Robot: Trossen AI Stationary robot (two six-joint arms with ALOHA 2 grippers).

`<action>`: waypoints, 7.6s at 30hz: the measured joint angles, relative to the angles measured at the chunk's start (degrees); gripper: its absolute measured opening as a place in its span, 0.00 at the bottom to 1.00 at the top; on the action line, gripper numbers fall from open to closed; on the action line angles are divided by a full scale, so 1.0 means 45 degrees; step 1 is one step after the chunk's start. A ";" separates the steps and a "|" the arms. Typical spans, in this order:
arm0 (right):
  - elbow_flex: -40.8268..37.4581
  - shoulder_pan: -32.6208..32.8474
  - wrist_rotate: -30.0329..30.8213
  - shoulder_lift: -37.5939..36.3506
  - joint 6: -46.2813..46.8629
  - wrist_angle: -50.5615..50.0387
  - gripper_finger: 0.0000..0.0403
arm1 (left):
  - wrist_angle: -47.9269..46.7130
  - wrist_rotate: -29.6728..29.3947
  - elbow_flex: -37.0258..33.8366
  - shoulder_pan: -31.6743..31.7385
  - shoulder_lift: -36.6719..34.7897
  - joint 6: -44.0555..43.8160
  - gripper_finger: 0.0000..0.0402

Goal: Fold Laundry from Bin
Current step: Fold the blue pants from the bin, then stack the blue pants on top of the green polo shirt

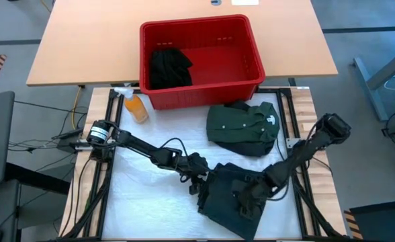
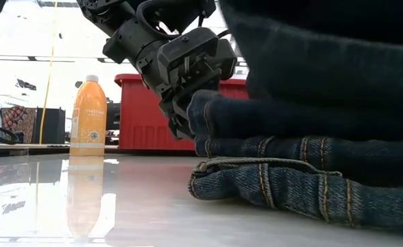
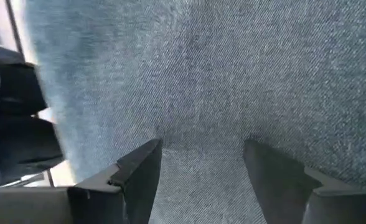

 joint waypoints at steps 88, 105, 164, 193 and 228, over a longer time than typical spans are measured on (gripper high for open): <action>-0.2367 -0.1285 0.5731 -0.3313 0.6633 0.2129 0.64 | -0.4810 -0.5469 0.0005 -0.1749 -0.2649 0.1711 0.44; -0.2358 0.3338 0.9122 -0.0597 1.5115 -0.0358 0.64 | -0.4906 -0.0514 -0.0497 0.1441 -0.4809 -0.3376 0.64; 0.1018 0.0376 1.0341 -0.4325 0.3857 -0.3679 0.17 | 0.4125 -0.2255 -0.1631 0.0675 -0.4370 -0.5059 0.15; -0.2503 -0.8913 0.5549 -0.7689 0.0535 -1.1195 0.17 | -0.0617 -0.2447 0.5177 0.4169 0.1287 -0.4892 0.15; -0.4242 -0.4339 1.3681 -0.8890 -0.0095 -0.2940 0.23 | -0.1769 -0.4215 0.5961 0.3491 0.1263 -0.6908 0.22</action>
